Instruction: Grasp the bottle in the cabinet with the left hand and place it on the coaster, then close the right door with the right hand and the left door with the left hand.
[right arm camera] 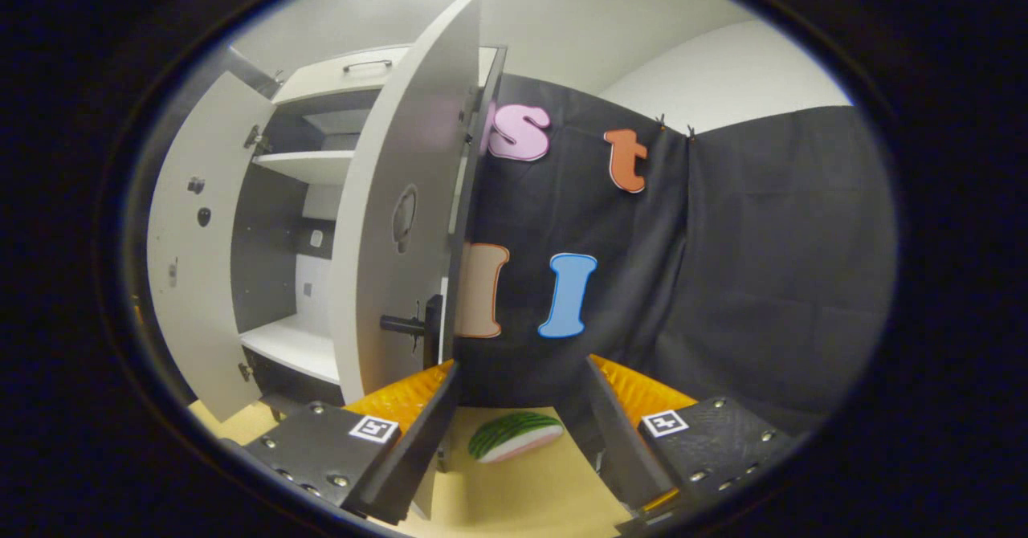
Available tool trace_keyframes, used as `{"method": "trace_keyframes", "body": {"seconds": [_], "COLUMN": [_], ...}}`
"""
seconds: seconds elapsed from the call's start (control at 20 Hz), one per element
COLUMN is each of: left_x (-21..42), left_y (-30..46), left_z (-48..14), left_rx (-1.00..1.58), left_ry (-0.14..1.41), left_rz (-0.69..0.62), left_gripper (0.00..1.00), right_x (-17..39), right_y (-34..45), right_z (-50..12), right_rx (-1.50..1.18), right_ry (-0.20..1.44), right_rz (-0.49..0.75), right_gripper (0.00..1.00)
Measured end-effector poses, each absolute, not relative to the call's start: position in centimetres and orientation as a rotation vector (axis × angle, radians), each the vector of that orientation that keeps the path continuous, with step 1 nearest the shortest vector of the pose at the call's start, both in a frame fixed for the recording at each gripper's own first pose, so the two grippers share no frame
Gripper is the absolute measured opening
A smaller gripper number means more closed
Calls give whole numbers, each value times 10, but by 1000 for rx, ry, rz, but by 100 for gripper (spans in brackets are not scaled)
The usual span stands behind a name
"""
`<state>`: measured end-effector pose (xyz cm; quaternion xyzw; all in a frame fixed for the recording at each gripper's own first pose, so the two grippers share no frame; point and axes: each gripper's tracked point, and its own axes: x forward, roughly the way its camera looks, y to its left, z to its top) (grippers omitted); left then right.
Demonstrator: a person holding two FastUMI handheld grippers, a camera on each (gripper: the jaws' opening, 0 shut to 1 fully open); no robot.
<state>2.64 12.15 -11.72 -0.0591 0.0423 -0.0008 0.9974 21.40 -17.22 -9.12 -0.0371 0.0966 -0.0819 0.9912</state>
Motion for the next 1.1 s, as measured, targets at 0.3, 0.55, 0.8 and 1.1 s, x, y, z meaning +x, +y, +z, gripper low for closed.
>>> {"method": "trace_keyframes", "body": {"seconds": [0.3,0.55,0.8,1.1], "left_x": [20,21,20,18], "left_y": [142,154,169,197], "left_z": [-115,-113,-110,-111], "left_rx": [-120,-137,-120,-94], "left_ry": [74,71,62,58], "left_rz": [46,77,108,156], "left_gripper": [96,96,96,94], "right_x": [215,220,233,246], "right_y": [-148,-105,-64,-21], "right_z": [-94,-96,-95,-106], "right_rx": [-23,19,50,54], "right_ry": [176,171,140,145], "right_rz": [-101,8,98,186], "right_gripper": [93,93,93,95]}}
